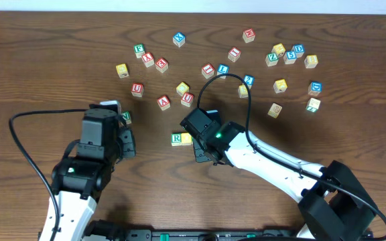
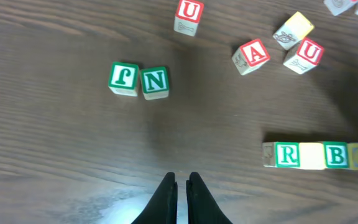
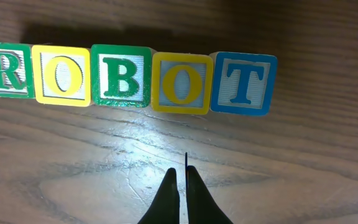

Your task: Spell out ROBOT

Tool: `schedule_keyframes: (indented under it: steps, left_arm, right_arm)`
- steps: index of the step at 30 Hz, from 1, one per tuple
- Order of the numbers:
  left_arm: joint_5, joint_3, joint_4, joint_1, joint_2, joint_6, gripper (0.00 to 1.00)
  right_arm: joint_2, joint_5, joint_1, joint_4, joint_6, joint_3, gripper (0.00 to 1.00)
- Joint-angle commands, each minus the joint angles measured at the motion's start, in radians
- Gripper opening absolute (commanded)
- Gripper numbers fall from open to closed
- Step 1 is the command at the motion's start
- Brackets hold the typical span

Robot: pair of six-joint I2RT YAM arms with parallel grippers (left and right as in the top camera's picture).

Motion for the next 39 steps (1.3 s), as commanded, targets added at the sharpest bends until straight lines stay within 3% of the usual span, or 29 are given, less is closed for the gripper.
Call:
schedule_keyframes:
  steps: [1, 39]
  left_arm:
    - [0.101, 0.002, -0.004, 0.055, -0.007, 0.036, 0.07]
    - [0.113, 0.002, -0.029, 0.074, -0.006, 0.047, 0.07]
  right_arm:
    - [0.008, 0.002, 0.013, -0.010, 0.028, -0.009, 0.01]
    - [0.067, 0.041, 0.035, 0.123, 0.071, -0.084, 0.01]
